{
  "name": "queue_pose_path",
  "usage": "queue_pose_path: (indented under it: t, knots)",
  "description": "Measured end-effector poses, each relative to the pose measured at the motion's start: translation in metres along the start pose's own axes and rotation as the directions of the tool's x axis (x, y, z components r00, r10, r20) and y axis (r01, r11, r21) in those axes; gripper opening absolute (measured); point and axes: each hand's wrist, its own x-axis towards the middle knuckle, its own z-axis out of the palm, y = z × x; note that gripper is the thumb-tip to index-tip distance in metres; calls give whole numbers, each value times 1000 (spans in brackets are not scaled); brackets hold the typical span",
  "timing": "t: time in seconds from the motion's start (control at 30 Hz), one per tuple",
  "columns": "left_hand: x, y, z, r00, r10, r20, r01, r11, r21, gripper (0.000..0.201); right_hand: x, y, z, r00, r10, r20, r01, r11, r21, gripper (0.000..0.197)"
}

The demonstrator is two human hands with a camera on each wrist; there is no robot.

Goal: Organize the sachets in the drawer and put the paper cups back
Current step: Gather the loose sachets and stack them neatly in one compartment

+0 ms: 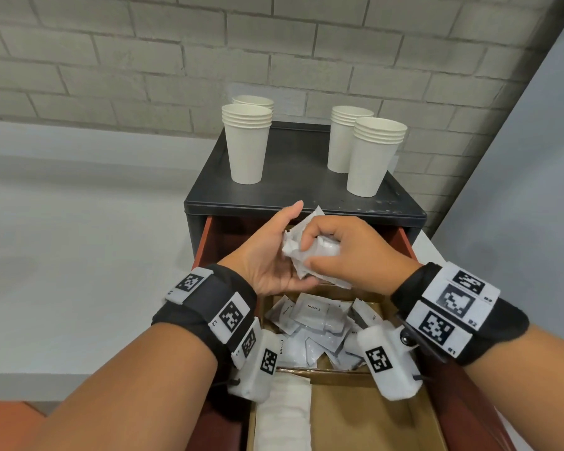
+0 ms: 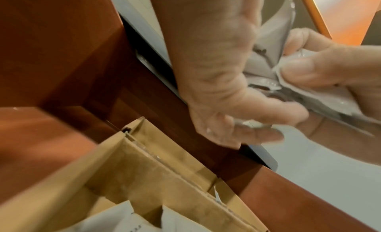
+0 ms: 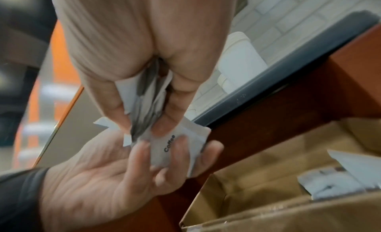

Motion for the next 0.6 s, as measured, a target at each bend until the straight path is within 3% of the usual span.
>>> queue_pose_path:
  t: [0.13,0.27,0.4,0.6]
  knots:
    - [1,-3,-1,996,93,12,-93,984,155,42,-4,8,2,997,63,38,-67,992,108,29]
    - [1,-8,-2,994,92,64,-107,952,288,39,-6,17,3,988,100,114,-123,968,217,21]
    - [1,-8,-4,986,86,139,-126,943,308,32,-9,22,3,986,89,138,-133,924,358,35]
    - [3,-8,-4,975,133,179,-180,942,283,41,-9,21,14,993,115,15,-115,970,213,52]
